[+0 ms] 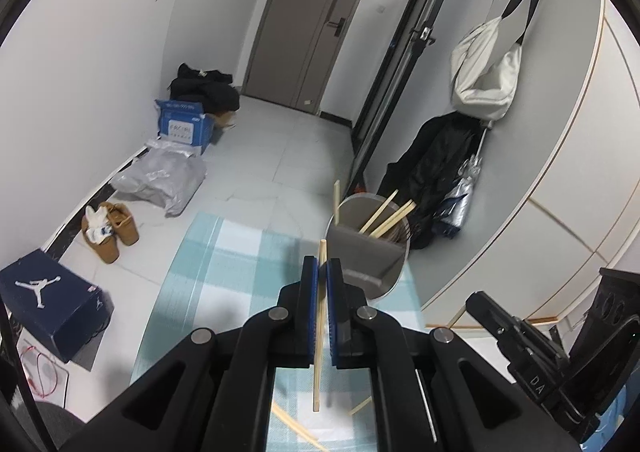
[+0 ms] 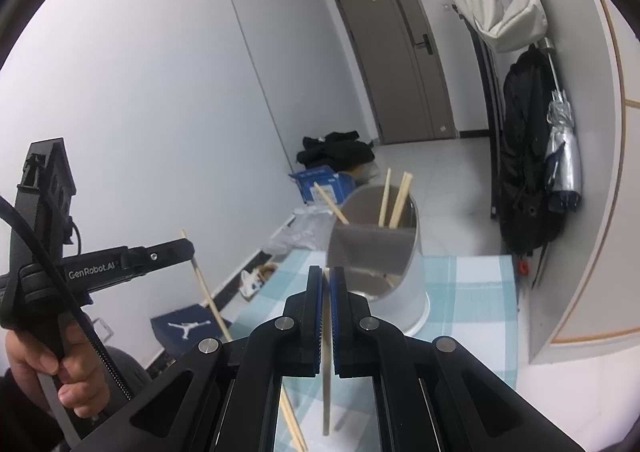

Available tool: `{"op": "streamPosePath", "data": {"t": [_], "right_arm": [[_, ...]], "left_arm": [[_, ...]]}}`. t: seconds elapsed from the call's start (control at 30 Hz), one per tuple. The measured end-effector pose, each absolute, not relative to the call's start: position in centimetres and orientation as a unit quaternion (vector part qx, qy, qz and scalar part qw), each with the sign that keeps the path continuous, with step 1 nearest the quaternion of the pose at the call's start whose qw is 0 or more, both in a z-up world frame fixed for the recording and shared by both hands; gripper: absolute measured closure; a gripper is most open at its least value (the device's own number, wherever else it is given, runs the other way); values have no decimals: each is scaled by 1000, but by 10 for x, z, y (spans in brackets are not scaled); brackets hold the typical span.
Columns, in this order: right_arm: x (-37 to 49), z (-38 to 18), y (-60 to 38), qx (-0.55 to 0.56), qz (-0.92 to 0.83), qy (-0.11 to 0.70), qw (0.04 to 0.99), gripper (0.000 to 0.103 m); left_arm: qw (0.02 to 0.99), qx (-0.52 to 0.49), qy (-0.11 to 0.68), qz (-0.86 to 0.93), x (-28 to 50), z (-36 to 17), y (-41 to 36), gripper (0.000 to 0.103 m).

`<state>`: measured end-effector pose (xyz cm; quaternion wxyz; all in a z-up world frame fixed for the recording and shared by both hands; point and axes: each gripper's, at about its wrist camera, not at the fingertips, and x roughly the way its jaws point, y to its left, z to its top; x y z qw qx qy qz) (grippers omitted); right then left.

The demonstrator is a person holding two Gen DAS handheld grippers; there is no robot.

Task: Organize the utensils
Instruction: 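Carry both held chopsticks up over the white holder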

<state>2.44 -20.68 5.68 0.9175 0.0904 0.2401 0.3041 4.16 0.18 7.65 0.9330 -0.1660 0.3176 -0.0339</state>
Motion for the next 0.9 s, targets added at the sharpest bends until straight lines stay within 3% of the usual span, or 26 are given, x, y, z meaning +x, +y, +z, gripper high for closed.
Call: {"op": "streamPosePath", "data": {"t": [0.53,0.9], "right_arm": [[79,140,-224,104,308,196,925,100],[141,176,-233,112,291,169,935,100]], "left_arm": [[936,-202,279,-72,111,137,1,102],[937,-193,283,-65,165,135,1,102]]}}
